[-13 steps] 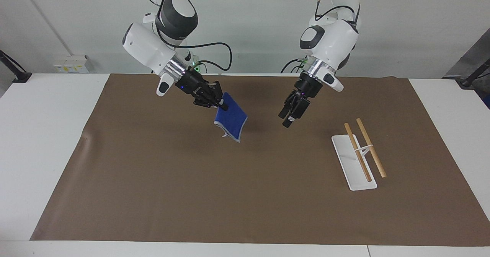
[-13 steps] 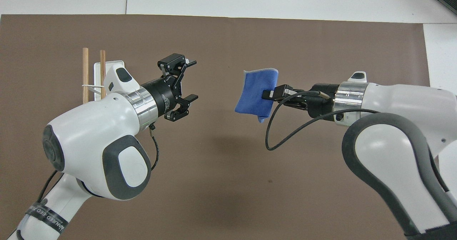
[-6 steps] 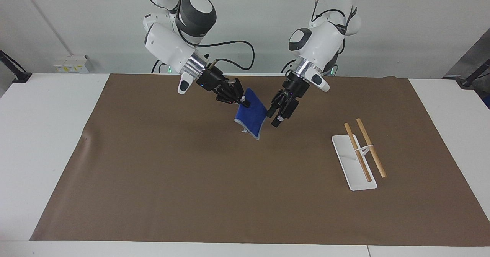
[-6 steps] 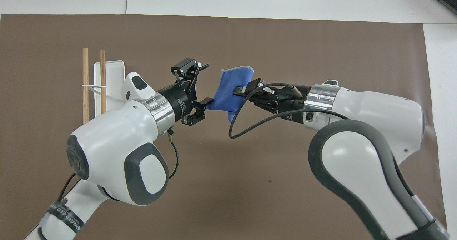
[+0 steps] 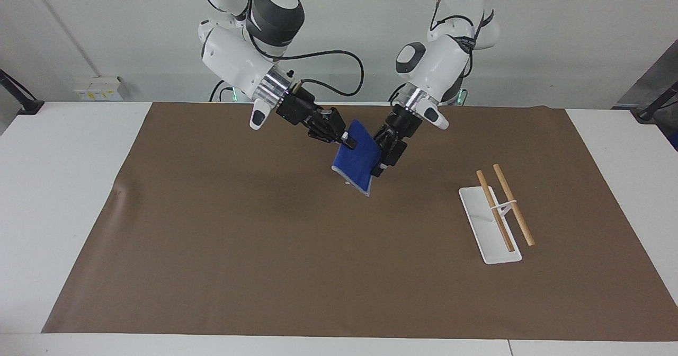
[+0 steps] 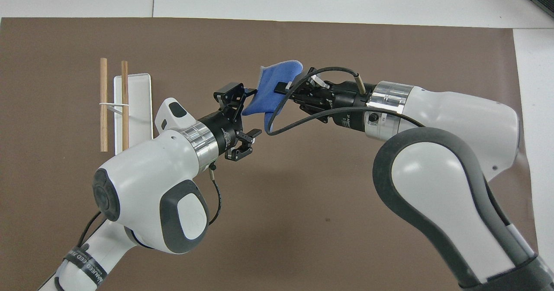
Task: Right arm passes towel to left arm to hang
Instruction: 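Carry the towel toward the left gripper while the left gripper approaches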
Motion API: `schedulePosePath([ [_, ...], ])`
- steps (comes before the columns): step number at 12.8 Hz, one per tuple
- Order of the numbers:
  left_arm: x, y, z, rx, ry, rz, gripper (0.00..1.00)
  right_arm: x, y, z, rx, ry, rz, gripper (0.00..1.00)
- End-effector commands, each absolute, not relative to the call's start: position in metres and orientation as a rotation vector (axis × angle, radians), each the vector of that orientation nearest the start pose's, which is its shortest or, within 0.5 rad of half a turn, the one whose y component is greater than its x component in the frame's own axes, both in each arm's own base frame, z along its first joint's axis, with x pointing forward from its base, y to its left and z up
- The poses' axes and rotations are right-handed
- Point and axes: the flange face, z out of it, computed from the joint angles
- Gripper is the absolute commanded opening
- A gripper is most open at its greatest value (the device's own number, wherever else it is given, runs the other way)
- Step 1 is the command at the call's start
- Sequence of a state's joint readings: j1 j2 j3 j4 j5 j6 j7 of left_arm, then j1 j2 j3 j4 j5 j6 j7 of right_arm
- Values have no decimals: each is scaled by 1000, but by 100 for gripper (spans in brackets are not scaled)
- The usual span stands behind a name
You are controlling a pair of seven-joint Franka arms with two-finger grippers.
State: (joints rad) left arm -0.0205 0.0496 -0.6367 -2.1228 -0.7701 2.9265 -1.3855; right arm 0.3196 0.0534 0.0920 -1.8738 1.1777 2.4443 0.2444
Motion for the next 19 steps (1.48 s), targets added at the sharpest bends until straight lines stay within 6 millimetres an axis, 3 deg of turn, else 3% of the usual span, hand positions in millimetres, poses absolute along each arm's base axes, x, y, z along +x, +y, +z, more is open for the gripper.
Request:
schedulePosePath([
  [1,489,-319,468,1709,1530,-26,100,573,249,541,-1978,628,-129,0],
  [5,490,-320,472,1701,1527,-27,100,570,254,539,-1981,630,-109,0],
  [8,492,-326,487,1646,1545,-54,100,556,275,530,-2013,596,-75,0],
  [10,495,-326,496,1622,1548,-58,100,554,275,527,-2027,591,-75,0],
  [15,503,-317,498,1638,1526,-21,100,555,271,530,-2032,588,-87,0],
  [19,514,-299,496,1705,1457,65,100,556,269,530,-2055,575,-102,0],
])
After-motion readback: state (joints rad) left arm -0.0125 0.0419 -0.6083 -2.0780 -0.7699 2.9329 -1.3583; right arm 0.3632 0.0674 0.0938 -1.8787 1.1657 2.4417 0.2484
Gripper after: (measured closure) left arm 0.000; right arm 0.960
